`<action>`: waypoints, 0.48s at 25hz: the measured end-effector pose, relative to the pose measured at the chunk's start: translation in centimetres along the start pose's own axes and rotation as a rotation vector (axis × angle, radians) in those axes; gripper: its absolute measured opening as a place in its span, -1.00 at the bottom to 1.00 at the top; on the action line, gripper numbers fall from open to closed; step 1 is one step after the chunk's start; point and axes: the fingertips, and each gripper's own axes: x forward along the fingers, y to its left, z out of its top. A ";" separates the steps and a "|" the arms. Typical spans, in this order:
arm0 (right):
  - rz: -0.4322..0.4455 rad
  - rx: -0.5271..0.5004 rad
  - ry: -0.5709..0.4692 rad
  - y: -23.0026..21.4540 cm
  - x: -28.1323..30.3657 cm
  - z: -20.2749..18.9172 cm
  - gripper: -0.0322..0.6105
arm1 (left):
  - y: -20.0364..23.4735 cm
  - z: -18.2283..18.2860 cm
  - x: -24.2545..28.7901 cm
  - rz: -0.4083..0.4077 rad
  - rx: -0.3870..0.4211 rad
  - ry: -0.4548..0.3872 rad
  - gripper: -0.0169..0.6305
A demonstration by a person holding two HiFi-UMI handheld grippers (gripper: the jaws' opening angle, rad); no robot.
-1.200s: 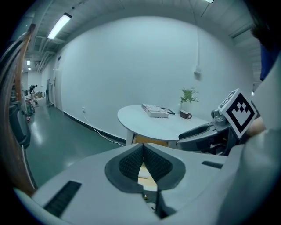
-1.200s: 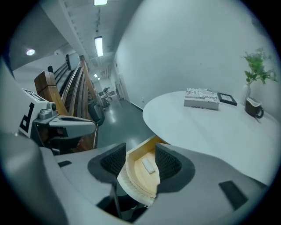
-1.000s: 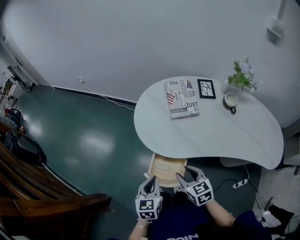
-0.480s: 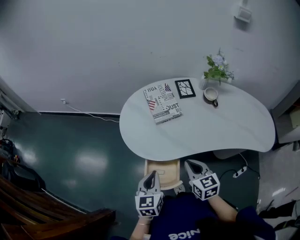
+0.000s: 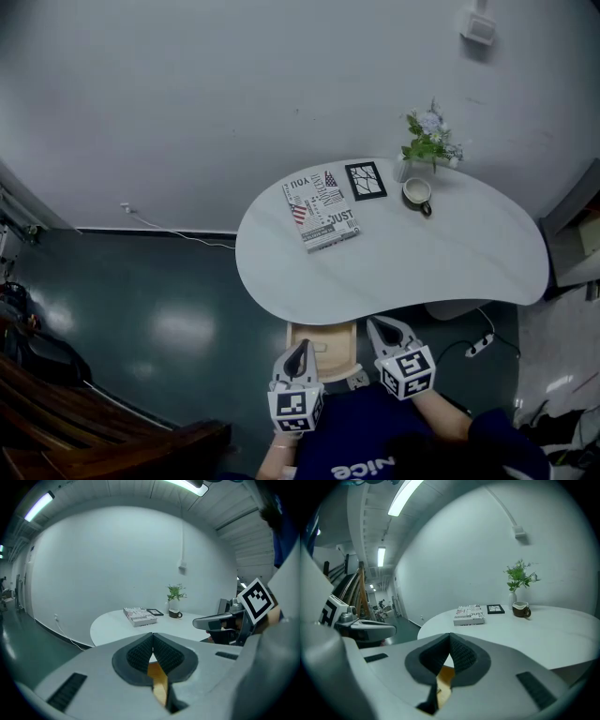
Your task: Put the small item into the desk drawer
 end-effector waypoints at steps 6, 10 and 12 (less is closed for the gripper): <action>-0.001 -0.022 -0.008 -0.1 0.4 0.0 -0.88 | 0.5 -0.5 0.1 0.021 0.000 0.004 -0.93; -0.006 -0.034 -0.004 -0.2 0.6 -0.2 -0.88 | 1.1 -0.5 -0.2 0.042 -0.030 0.001 -0.93; -0.006 -0.037 -0.002 -0.2 0.7 -0.3 -0.88 | 1.4 -0.6 -0.3 0.054 -0.044 0.002 -0.93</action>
